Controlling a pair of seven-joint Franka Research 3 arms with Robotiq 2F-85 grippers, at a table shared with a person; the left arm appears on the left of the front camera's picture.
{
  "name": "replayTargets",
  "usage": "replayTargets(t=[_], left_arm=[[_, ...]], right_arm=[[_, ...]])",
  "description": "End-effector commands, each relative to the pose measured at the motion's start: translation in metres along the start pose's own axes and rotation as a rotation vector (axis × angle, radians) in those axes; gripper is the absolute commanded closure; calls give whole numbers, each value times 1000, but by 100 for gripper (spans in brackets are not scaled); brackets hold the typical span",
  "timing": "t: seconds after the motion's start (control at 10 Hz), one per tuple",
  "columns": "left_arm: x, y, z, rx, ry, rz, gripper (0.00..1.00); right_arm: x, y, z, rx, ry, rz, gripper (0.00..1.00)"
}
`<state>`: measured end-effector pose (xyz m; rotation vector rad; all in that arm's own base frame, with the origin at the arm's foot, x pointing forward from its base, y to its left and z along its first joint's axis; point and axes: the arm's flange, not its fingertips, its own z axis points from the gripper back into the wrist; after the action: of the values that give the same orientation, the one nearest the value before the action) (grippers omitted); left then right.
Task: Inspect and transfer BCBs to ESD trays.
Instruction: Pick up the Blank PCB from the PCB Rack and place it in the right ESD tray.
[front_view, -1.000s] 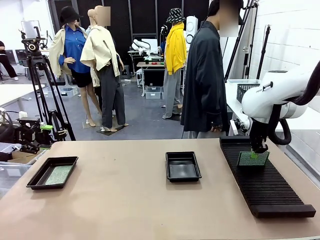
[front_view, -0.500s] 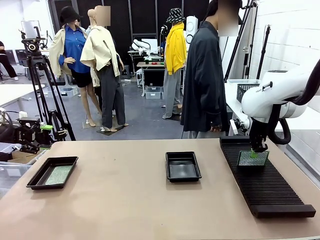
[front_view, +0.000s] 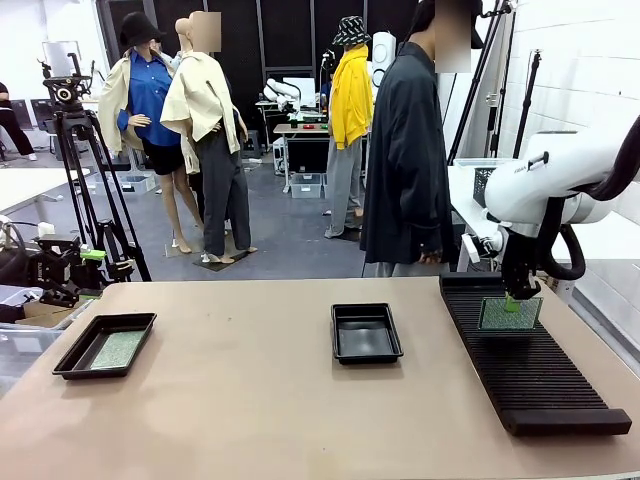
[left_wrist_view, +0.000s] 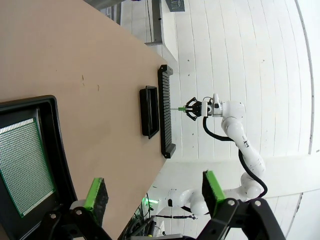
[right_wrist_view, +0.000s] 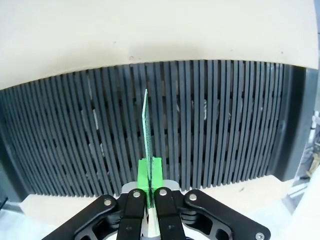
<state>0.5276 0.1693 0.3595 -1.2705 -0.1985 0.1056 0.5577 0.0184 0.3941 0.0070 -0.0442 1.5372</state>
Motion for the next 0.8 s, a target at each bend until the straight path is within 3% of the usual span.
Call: replayTargets(t=[0.0,0.4,0.6,0.7], left_arm=[[-1,-4,0,19,-1,2,0],[-1,-4,0,19,-1,2,0],[-1,-4,0,19,-1,2,0],[-1,-4,0,19,-1,2,0]], right_arm=[[-3,4,17,4,16,25,100],[0,12,36,-14,18,21,100],[5,18,40,19,-24,-81,100],[9,21,43,41,-81,-211,100]])
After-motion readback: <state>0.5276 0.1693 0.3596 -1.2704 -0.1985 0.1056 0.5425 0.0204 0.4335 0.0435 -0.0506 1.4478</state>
